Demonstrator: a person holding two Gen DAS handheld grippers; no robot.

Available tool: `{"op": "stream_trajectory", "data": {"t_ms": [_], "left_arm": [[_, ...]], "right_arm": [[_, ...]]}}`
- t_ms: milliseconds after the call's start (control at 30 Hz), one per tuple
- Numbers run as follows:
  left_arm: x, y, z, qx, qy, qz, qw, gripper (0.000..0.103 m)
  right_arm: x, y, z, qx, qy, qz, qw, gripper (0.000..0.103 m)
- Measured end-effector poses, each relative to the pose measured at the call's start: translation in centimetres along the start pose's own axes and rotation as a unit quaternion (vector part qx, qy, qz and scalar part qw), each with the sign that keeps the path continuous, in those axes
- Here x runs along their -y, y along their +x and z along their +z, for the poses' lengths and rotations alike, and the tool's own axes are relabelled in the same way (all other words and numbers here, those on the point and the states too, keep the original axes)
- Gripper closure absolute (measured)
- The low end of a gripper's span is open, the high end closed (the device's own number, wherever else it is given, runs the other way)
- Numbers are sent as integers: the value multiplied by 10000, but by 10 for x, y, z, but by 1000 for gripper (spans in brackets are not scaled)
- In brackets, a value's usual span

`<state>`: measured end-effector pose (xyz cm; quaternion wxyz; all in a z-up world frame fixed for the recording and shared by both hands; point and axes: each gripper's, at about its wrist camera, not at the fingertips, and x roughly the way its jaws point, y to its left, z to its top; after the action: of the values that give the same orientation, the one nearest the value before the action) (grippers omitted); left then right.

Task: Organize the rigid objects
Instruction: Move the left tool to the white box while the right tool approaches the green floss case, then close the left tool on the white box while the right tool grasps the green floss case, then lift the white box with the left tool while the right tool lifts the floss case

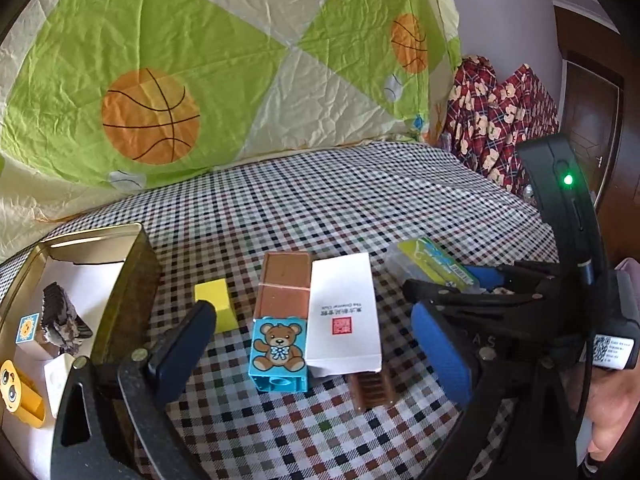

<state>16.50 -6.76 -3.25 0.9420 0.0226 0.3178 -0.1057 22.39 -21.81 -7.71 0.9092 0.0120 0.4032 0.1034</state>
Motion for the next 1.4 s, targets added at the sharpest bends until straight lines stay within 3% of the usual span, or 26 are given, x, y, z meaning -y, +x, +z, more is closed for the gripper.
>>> {"op": "stream_trajectory", "data": {"t_ms": [200, 267, 433, 500, 533, 767, 1400], "left_arm": [[5, 13, 2, -215, 43, -176, 9996, 16], [8, 18, 2, -326, 102, -249, 9991, 27], [12, 24, 4, -416, 162, -328, 9985, 31], [13, 28, 4, -497, 197, -337, 9980, 47], [15, 29, 4, -527, 240, -388, 9976, 62], [20, 23, 3, -391, 416, -314, 9979, 63], [12, -13, 3, 624, 222, 120, 9977, 63]], "right_arm": [[4, -2, 1, 73, 133, -50, 9999, 47], [7, -3, 1, 87, 181, -47, 9998, 47], [13, -1, 2, 43, 321, 6, 9995, 47], [12, -1, 1, 58, 304, 14, 9995, 47], [10, -3, 2, 87, 274, -12, 9996, 47], [8, -10, 1, 278, 225, -99, 9993, 47], [-2, -27, 0, 776, 51, -132, 9969, 47]]}}
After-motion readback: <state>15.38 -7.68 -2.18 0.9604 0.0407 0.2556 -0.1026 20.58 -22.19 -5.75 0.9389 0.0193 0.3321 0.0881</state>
